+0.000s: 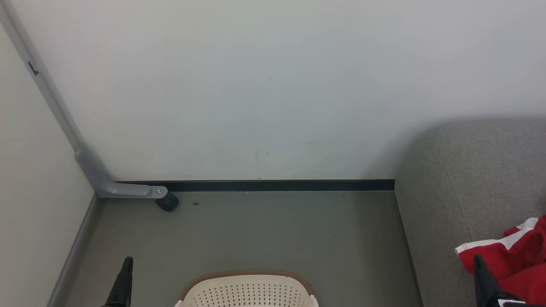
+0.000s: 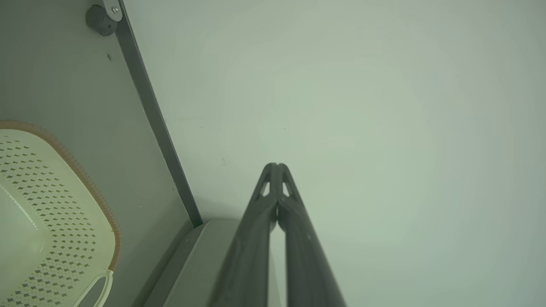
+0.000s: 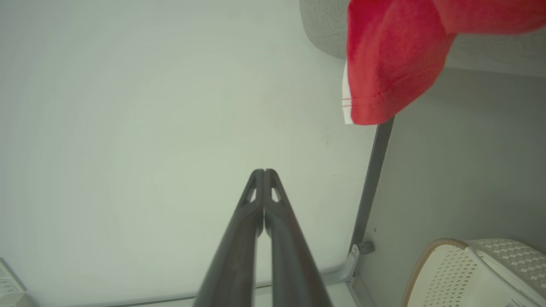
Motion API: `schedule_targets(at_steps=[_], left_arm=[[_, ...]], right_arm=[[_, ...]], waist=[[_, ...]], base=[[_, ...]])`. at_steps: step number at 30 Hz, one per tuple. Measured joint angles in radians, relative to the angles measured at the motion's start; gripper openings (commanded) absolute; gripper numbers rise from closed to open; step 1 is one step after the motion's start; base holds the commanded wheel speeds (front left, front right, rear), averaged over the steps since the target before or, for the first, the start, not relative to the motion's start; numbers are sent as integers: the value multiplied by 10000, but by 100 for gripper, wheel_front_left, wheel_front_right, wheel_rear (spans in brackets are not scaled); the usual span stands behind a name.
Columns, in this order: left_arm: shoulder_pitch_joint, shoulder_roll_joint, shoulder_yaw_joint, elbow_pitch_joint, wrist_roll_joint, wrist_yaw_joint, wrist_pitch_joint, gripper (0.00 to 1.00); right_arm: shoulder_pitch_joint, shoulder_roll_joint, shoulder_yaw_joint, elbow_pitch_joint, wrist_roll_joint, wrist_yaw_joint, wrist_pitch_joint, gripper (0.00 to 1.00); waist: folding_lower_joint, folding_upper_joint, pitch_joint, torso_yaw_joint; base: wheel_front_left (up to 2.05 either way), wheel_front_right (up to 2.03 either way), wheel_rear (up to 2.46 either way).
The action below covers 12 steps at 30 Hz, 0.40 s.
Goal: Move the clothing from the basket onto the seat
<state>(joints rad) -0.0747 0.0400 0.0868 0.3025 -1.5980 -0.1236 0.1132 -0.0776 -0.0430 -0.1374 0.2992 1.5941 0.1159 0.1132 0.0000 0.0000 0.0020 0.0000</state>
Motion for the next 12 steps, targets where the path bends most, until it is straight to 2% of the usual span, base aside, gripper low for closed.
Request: schedule_targets(at_steps=[12], left_arm=[[0, 0, 0, -2, -27, 0, 0, 0]], right_arm=[[0, 0, 0, 0, 0, 0, 0, 0]], waist=[[0, 0, 0, 0]], base=[[0, 0, 0]])
